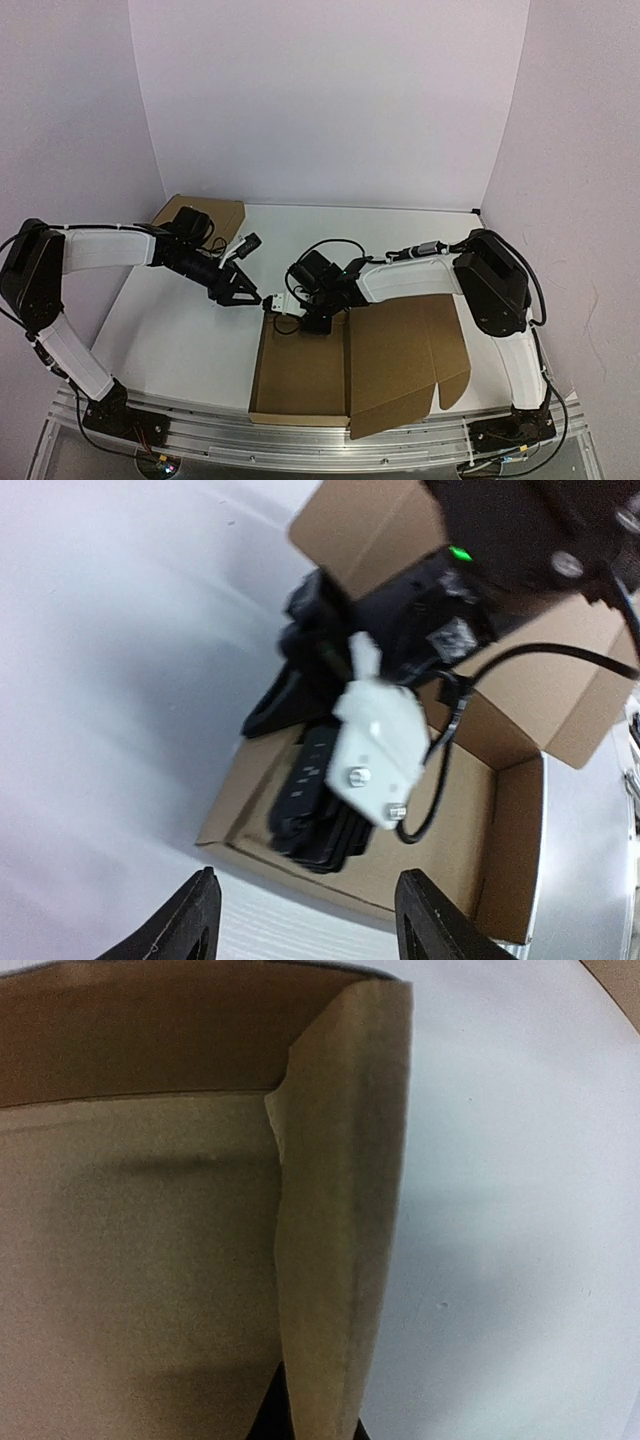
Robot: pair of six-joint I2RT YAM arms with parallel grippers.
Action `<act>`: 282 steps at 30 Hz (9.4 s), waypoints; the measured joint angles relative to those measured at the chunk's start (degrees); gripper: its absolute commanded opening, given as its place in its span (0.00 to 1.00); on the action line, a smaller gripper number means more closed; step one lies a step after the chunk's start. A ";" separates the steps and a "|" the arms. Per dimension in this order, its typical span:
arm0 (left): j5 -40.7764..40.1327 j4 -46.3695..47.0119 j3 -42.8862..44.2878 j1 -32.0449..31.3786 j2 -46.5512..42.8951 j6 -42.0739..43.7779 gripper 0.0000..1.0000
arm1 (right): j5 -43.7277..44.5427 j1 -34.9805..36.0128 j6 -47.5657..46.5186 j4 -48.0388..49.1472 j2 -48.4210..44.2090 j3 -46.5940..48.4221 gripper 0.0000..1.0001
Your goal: Fold the paper box
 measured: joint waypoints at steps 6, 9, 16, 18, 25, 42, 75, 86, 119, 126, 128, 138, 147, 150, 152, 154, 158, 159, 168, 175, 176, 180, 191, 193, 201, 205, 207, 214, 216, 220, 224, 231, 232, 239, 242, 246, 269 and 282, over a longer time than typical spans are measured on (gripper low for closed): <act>2.62 4.93 -5.34 -2.92 -0.79 5.84 0.67 | -0.90 -0.09 -0.51 -0.38 0.00 0.33 0.00; 1.11 7.03 -5.69 -2.94 1.40 7.71 0.68 | -0.93 -0.11 -0.25 -0.28 0.00 0.33 0.00; -2.01 9.52 -5.69 -3.17 5.92 7.81 0.64 | -0.90 -0.09 1.65 0.81 0.00 0.10 0.22; -2.00 9.54 -5.69 -3.08 5.97 7.73 0.58 | -0.89 -0.06 2.85 1.69 0.00 -0.11 0.31; -3.60 10.87 -5.92 -3.11 5.97 4.91 0.52 | -0.43 0.15 6.10 3.39 -0.07 -0.46 0.61; -8.37 15.04 -6.24 -4.81 6.01 0.47 0.42 | -2.65 0.72 9.22 2.59 -3.45 -2.20 0.98; -14.69 19.65 -5.48 -7.96 6.25 -0.80 0.31 | -18.30 -8.08 24.29 -3.15 1.20 8.85 0.71; -13.95 19.49 -5.48 -8.09 6.70 -0.86 0.30 | -18.47 -8.85 23.89 -3.66 1.54 9.36 0.65; -9.47 20.52 -4.45 -8.87 8.92 -9.12 0.30 | -13.00 -8.04 26.91 -6.35 8.84 17.50 0.50; -9.84 20.61 -4.45 -8.83 8.92 -9.37 0.30 | -16.23 -8.09 24.91 -5.16 9.14 17.82 0.01; -10.30 21.03 -4.46 -8.73 8.92 -9.39 0.30 | -18.22 -8.07 23.22 -5.03 9.14 17.28 0.00; -9.08 20.61 -4.35 -7.82 8.90 -9.12 0.46 | -16.83 -8.08 22.02 -0.62 6.72 12.25 0.00; -9.06 13.38 0.69 -8.45 8.88 -3.95 0.61 | -4.49 -7.67 33.58 3.89 1.90 4.02 0.00; -7.81 8.53 4.56 -8.22 8.44 1.02 0.68 | -1.67 -8.17 39.69 4.64 0.01 1.01 0.00; -4.06 5.10 6.93 -7.07 7.13 5.41 0.78 | 0.27 -8.83 44.51 4.71 -2.05 -2.04 0.00; 1.60 0.81 8.61 -4.83 4.01 11.74 0.86 | 2.46 -9.68 48.87 4.27 -4.11 -4.83 0.00; 11.67 -11.95 11.86 -1.63 -3.35 29.39 0.95 | 6.55 -10.89 58.01 2.41 -7.36 -8.97 0.00; 13.50 -15.92 12.79 -1.65 -4.56 33.75 0.96 | 7.49 -11.04 60.05 1.73 -7.96 -9.61 0.00; 17.55 -36.37 17.95 -1.91 -6.23 51.17 1.00 | 12.66 -11.37 76.83 -2.95 -11.11 -13.00 0.00; 16.27 -35.73 37.32 -0.51 -6.09 43.36 1.00 | 16.31 -11.37 89.88 -5.40 -11.91 -14.11 0.00; 16.03 -36.61 39.99 -0.74 -6.09 43.41 1.00 | 16.77 -11.37 91.47 -5.82 -11.91 -14.09 0.00; 11.74 -43.44 45.45 -6.18 -6.14 47.13 1.00 | 19.13 -11.37 96.68 -8.48 -11.93 -13.83 0.00; 1.72 -52.62 44.43 -17.27 -4.55 53.11 1.00 | 23.93 -10.91 107.02 -17.54 -11.93 -12.80 0.00; -0.13 -52.97 43.56 -19.60 -4.52 53.86 1.00 | 24.26 -10.77 108.79 -18.29 -11.93 -12.80 0.00; -3.50 -53.58 42.55 -23.87 -4.42 54.37 1.00 | 24.57 -10.54 114.13 -19.44 -11.90 -12.74 0.00; -7.38 -50.95 34.63 -24.41 -6.84 54.67 0.96 | 24.35 -10.36 114.55 -20.74 -11.28 -11.54 0.00; -11.15 -47.31 28.63 -25.17 -8.61 54.47 0.84 | 24.30 -10.27 114.62 -20.89 -11.25 -11.42 0.00; -19.59 -35.16 21.63 -25.83 -10.29 54.54 0.17 | 24.42 -10.29 113.21 -21.62 -11.23 -11.41 0.04; -20.23 -34.14 21.69 -25.82 -10.29 54.69 0.04 | 23.89 -10.27 111.86 -21.76 -11.23 -11.14 0.16; -20.53 -34.17 21.70 -25.86 -10.29 56.16 0.00 | 19.26 -10.14 107.10 -21.75 -11.23 -11.19 0.35; -20.23 -35.00 21.84 -25.86 -10.24 57.36 0.00 | 14.96 -9.93 101.57 -21.05 -12.08 -14.02 0.61; -19.28 -37.34 22.94 -25.85 -9.33 59.37 0.00 | 9.28 -9.94 89.61 -22.11 -19.98 -19.78 0.98; -19.10 -37.81 22.96 -25.79 -9.13 59.75 0.00 | 8.87 -9.94 88.32 -22.33 -21.17 -20.17 0.98; -17.25 -39.61 23.79 -24.20 -7.89 61.95 0.00 | 4.99 -10.10 76.26 -24.00 -26.49 -19.13 0.98; -16.77 -40.12 24.07 -23.66 -7.89 62.64 0.00 | 2.90 -11.34 70.21 -24.70 -26.88 -16.25 0.98; -16.64 -40.38 24.41 -23.29 -7.89 63.26 0.00 | -1.81 -16.44 61.37 -25.48 -25.96 -10.13 0.96; -17.34 -17.38 18.12 -22.43 -11.00 56.23 0.00 | -13.72 -15.54 54.24 -18.39 -7.98 -6.20 0.61; -12.06 -1.09 8.99 -22.43 -11.39 55.63 0.10 | -13.27 -7.80 78.26 -9.67 -14.29 -16.89 0.63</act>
